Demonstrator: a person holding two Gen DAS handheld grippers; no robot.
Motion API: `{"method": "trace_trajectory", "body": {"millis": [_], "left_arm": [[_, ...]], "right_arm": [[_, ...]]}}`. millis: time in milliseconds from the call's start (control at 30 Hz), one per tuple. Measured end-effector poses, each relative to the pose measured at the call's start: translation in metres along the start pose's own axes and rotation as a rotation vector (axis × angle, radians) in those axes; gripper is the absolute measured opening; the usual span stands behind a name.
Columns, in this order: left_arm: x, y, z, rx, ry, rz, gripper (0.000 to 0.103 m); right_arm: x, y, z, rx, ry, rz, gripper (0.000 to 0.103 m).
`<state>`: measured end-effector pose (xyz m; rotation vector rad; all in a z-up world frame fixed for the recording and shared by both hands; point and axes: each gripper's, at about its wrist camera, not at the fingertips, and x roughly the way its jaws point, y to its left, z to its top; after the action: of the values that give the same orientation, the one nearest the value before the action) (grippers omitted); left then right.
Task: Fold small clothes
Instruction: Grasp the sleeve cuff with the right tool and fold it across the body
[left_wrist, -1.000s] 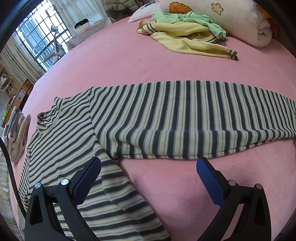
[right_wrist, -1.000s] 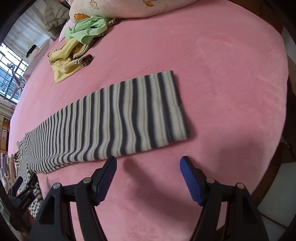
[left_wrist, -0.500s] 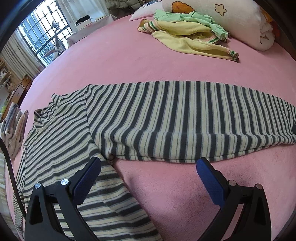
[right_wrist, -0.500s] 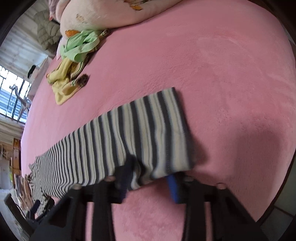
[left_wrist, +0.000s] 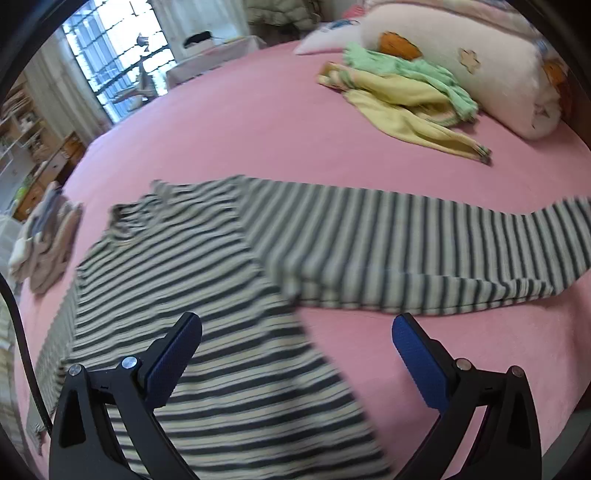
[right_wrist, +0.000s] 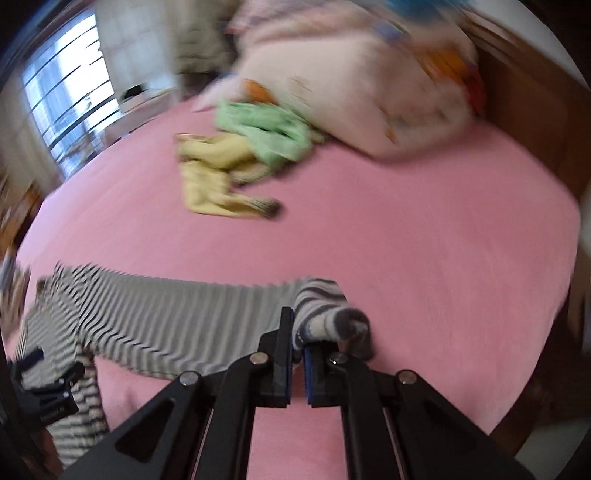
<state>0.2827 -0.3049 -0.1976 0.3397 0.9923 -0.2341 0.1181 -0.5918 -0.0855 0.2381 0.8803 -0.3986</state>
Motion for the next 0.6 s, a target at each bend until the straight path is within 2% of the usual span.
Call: {"method": "trace_trajectory", "body": {"millis": [133,300,400,600], "left_arm": [[-0.022,0.058,-0.014,-0.076,0.0,0.052,0.102],[-0.041,0.139,-0.046,-0.176,0.009,0.133,0.102],[-0.046,0.191,-0.072,-0.234,0.021,0.209,0.102],[-0.046,0.284,-0.126,-0.412,0.065,0.258,0.102]], "right_arm": [[-0.023,0.069,0.023,-0.169,-0.087,0.045,0.004],[-0.046,0.172,0.037,-0.37,-0.188,0.152,0.004],[-0.059,0.246,0.031,-0.488,-0.23,0.247,0.004],[-0.064,0.375,-0.009,-0.669,-0.222,0.397,0.004]]}}
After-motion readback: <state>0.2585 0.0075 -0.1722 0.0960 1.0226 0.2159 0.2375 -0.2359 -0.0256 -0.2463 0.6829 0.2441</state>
